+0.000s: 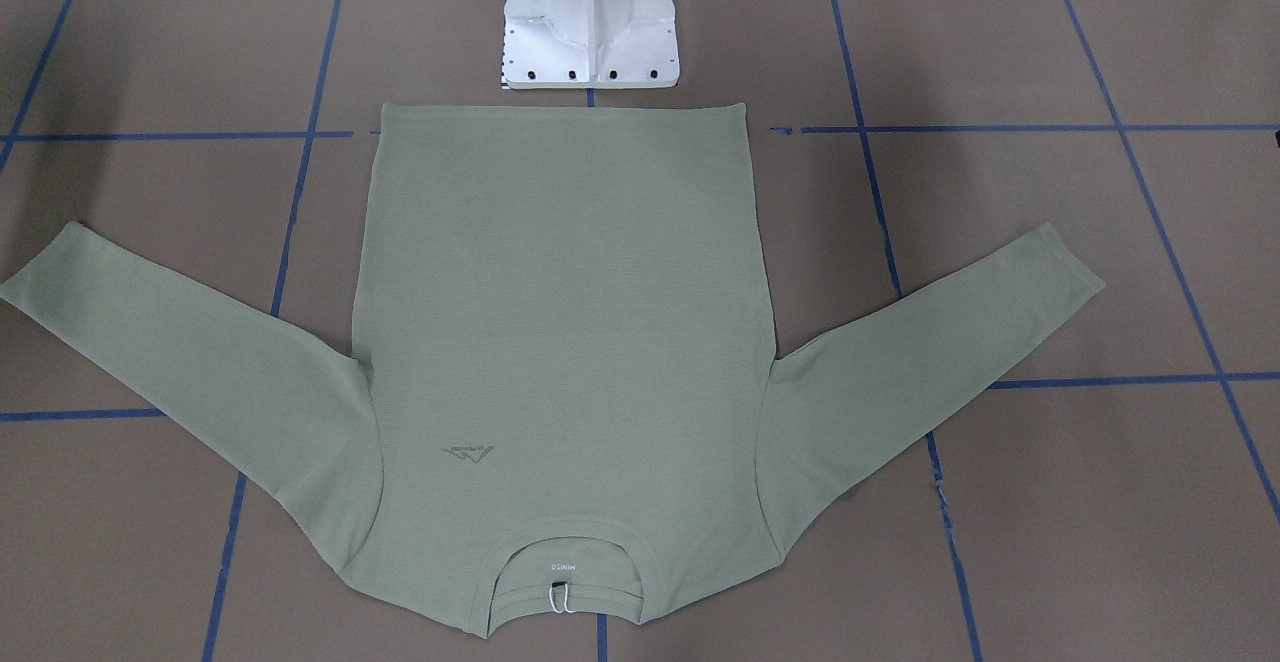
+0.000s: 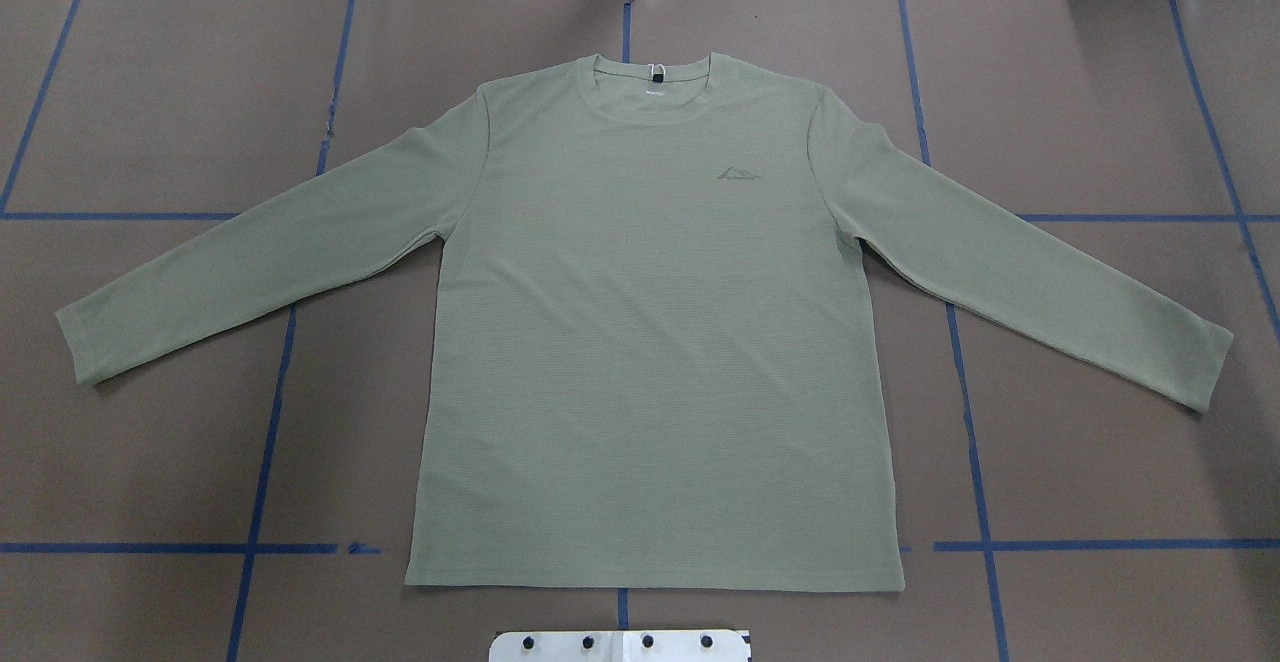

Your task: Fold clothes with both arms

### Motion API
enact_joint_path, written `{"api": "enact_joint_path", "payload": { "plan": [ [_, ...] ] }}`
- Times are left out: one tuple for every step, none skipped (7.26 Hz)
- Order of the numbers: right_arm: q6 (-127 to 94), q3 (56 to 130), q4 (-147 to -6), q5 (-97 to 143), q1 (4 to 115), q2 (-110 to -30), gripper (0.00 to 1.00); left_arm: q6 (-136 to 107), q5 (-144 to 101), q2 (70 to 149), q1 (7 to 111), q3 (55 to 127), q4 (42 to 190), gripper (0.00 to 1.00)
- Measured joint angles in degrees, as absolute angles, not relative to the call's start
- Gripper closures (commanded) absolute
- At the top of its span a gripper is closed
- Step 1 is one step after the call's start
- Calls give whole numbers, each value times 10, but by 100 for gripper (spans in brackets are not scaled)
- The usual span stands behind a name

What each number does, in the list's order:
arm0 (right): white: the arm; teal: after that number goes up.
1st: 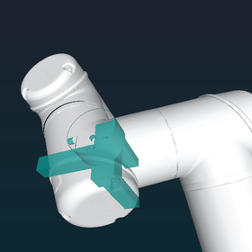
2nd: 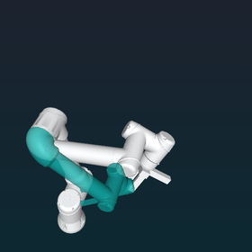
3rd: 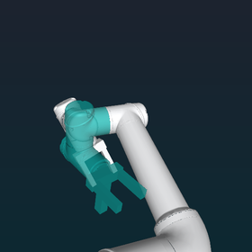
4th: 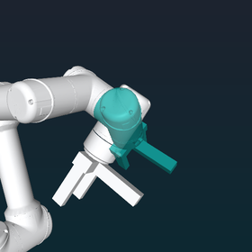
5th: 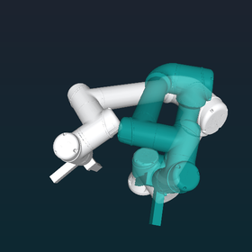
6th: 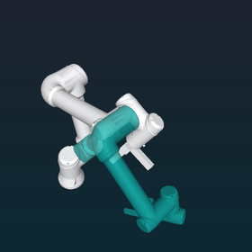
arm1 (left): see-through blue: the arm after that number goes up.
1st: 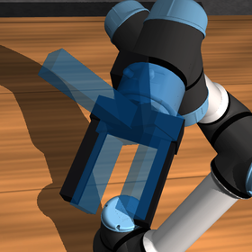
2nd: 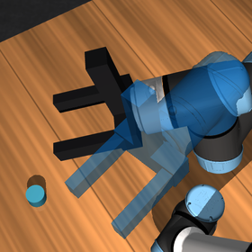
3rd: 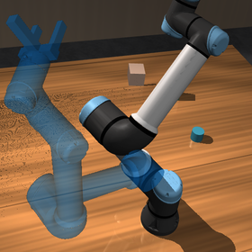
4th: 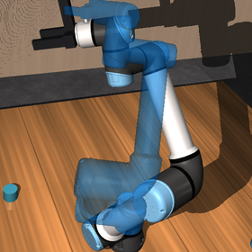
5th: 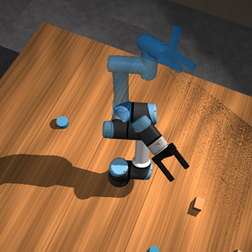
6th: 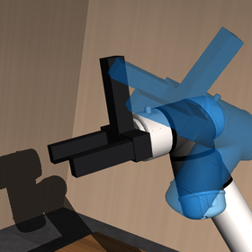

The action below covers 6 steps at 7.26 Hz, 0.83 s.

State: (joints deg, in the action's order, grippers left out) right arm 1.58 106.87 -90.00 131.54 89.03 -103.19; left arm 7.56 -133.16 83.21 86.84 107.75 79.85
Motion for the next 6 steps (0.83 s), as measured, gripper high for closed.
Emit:
{"api": "enact_joint_path", "payload": {
  "plan": [
    [16,1068,-900,1316,890,-1032,0,75,-1330,834,868,1080,799,0],
    [17,1067,-900,1317,890,-1032,0,75,-1321,838,868,1084,799,0],
    [17,1067,-900,1318,890,-1032,0,75,-1309,846,867,1091,799,0],
    [16,1068,-897,1318,890,-1031,0,75,-1301,852,866,1102,800,0],
    [14,1072,-871,1325,889,-1030,0,84,-1298,852,865,1117,805,0],
    [13,1075,-815,1338,887,-1030,0,99,-1297,850,865,1132,821,0]
  ]
}}
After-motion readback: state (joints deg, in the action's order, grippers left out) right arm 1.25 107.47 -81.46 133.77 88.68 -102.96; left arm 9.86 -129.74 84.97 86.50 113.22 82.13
